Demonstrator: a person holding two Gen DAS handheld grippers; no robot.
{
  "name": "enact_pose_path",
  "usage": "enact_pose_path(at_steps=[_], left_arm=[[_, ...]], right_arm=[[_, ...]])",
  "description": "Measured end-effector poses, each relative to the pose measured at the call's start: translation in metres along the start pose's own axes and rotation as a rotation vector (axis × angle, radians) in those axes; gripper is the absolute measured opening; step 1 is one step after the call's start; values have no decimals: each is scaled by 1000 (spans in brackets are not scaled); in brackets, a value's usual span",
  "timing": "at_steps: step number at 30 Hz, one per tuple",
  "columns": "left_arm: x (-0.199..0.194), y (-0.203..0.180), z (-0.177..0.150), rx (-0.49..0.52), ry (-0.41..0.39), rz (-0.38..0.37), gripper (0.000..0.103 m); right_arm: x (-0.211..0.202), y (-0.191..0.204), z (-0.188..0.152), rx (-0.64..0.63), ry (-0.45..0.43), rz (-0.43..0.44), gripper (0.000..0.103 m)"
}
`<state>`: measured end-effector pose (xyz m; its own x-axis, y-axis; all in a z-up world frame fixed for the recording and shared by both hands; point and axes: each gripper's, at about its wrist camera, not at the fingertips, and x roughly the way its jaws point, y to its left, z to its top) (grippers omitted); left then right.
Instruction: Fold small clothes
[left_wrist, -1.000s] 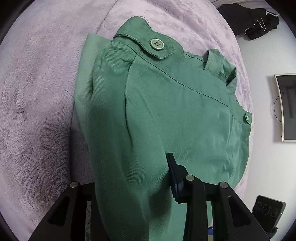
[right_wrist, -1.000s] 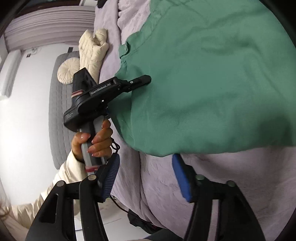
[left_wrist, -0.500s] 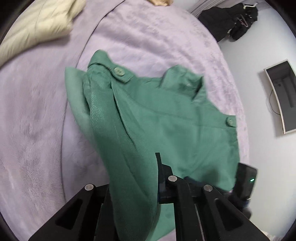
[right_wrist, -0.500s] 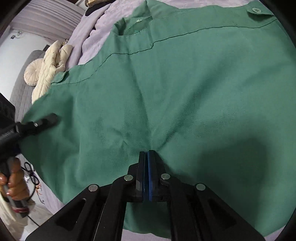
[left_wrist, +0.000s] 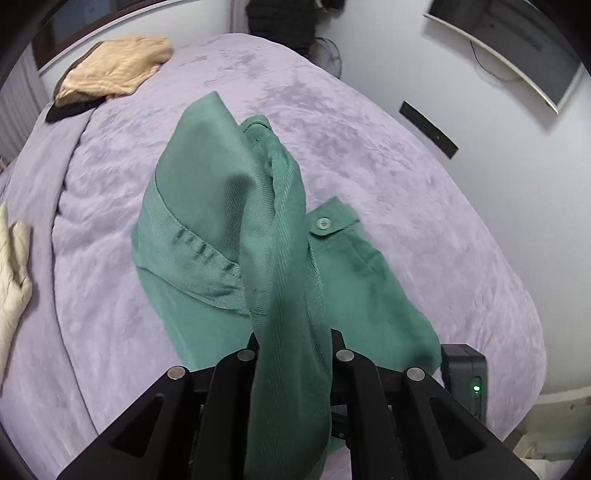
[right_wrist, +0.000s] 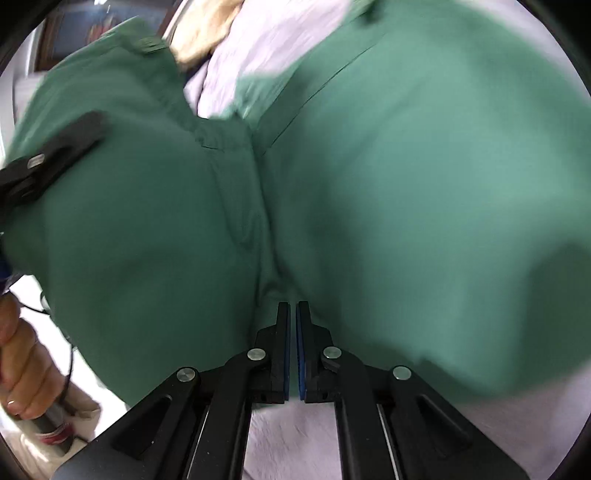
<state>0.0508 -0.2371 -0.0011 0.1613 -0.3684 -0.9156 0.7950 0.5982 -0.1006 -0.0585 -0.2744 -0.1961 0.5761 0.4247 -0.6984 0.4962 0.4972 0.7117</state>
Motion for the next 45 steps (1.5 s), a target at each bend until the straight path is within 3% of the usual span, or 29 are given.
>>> enact_pose_path(at_steps=[2,4,7,11,13,14,15,16,17,20,21,27,31,34,36,37,38,39,43,45], left_arm=[[34,-35,10,63,29,31,13],[68,-60,12,90,60,35,23],[105,-87,7,115,114,49,24],[97,-96,-2,130,74,67,24],[82,-94,-2,118,50,12,42],[75,-93,-2,109,26,-22,72],[64,-92,0,103,-15,-38,93],[51,-92,-1,110,-64,-39,97],[39,-92,-1,126,-98,-37,97],[15,-75,-3,102,-146,-12,97],[12,-64,-3,78,-155,-1,97],[12,38,-22,-164,-124,158,97],[43,97,-53,-290,-12,260,97],[61,116,-73,-365,47,279,97],[65,120,-79,-402,61,274,97],[67,120,-80,-417,61,269,97],[66,119,-78,-422,57,267,97],[62,116,-75,-422,47,262,97],[53,105,-43,-348,-26,236,97],[57,100,-22,-311,-39,232,97]], right_arm=[[-22,-31,-1,87,-38,20,5],[-36,-64,-3,183,-62,24,5],[-44,-93,-5,274,-80,102,5],[-48,-102,-1,276,-86,123,5],[-49,-102,2,277,-92,123,5],[-51,-104,5,278,-97,123,5],[-57,-108,11,281,-101,122,5],[-60,-108,13,283,-106,122,5],[-67,-112,19,285,-113,127,9],[-77,-117,34,311,-144,176,47],[-77,-119,39,326,-155,217,54],[-80,-135,59,429,-198,434,54],[-65,-129,87,430,-171,489,62],[-58,-115,100,398,-125,445,71],[-53,-98,104,354,-76,353,68],[-44,-79,115,315,-56,298,61],[-41,-70,119,260,-31,230,26],[-41,-62,122,219,-21,199,8],[-72,-36,127,65,-108,206,7],[-76,-51,129,106,-101,114,7]])
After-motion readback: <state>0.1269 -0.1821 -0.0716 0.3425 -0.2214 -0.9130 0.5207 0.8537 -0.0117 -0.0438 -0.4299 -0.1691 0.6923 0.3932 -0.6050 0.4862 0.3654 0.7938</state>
